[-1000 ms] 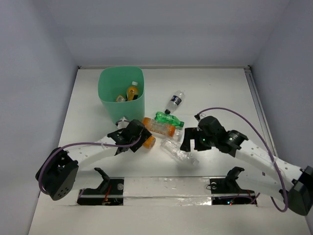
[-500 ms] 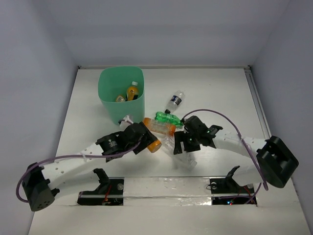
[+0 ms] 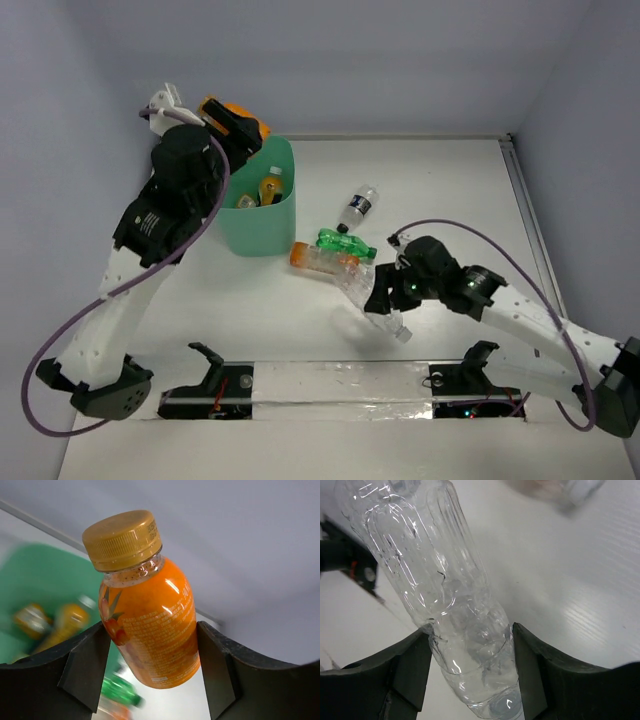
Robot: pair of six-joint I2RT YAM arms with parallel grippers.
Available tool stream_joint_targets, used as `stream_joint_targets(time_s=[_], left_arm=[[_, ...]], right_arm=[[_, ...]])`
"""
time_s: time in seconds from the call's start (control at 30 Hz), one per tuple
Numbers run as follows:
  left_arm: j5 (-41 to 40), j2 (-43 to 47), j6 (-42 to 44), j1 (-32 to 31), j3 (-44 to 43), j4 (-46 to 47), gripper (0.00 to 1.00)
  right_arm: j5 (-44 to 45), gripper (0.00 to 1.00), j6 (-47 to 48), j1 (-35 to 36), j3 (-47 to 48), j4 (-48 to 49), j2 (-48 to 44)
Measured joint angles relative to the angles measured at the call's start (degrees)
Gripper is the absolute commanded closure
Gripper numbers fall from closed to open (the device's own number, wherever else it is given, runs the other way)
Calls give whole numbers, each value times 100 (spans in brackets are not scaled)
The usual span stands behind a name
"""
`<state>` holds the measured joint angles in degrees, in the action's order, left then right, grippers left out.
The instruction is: Put the plastic bottles in the bin
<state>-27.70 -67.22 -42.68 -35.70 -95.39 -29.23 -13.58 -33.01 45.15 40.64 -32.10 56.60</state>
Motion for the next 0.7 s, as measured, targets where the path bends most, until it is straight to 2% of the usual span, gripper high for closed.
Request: stream_joint_targets(time_s=[0.07,0.17,0.3,0.37,0.47,0.57,0.7], left_arm=[[-74,-278,503,452,-57,15,50],[-111,-710,1088,737,-9,96,47],[-17,-1272,1613,966,428,151,13],[96,-1410,1742,1080,483,79,8],[197,-1355,1867,1189,437,33,7],[280,-1069,1932,1257,249,-46,14],[474,-334,1906,1259,28,-107,31]], right_arm=[[-20,50,-66,0,332,-197,-267],[-2,50,-168,0,1086,-398,-378],[116,51,-216,0,2444,-442,63],[166,51,-238,0,3285,-354,549],[304,51,-256,0,4605,-131,1434],[496,51,-334,0,5727,223,2293],[654,50,-691,0,6570,960,3265]])
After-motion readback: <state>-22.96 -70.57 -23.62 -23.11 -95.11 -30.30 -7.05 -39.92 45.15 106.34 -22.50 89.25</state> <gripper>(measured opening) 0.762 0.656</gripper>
